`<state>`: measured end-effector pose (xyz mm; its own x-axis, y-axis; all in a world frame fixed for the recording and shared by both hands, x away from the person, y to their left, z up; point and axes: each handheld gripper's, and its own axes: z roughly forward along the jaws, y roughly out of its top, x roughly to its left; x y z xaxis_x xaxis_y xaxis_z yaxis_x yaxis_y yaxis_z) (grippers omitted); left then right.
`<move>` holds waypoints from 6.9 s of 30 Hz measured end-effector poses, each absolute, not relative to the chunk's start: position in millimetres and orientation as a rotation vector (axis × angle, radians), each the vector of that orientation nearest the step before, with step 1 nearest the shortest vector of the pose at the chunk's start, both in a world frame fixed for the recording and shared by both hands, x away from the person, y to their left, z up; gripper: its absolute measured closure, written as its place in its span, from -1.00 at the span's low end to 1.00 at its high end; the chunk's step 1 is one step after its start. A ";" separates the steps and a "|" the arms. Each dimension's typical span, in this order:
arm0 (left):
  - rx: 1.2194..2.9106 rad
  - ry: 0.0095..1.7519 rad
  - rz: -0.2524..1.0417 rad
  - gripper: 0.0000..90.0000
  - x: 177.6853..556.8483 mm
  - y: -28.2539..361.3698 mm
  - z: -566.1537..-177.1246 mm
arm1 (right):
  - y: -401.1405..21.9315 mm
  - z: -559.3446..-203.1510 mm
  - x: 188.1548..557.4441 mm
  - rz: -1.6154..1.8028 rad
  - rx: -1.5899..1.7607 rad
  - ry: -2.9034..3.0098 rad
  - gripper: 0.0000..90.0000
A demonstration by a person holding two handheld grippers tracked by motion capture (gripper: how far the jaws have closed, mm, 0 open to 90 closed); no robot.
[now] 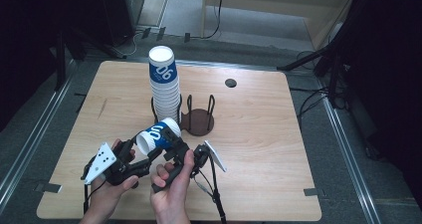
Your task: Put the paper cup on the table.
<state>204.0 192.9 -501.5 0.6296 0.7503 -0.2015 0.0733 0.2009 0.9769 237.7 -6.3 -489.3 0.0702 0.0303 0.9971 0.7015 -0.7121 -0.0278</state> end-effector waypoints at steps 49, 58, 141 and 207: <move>1.361 0.871 0.415 -1.00 203.2 224.4 -493.8 | -41.3 -472.0 247.8 -2.092 -1.962 -1.069 -0.57; 1.403 0.911 0.427 -1.00 205.8 236.4 -500.6 | -55.9 -472.0 247.9 -2.183 -2.046 -1.412 -0.57; 1.516 1.300 0.616 -1.00 217.2 333.7 -550.7 | -156.5 -539.4 406.6 -1.991 -2.506 -2.626 -0.59; 1.516 1.305 0.617 -1.00 217.9 333.2 -550.8 | -195.3 -481.0 312.5 -2.163 -2.234 -2.509 -1.00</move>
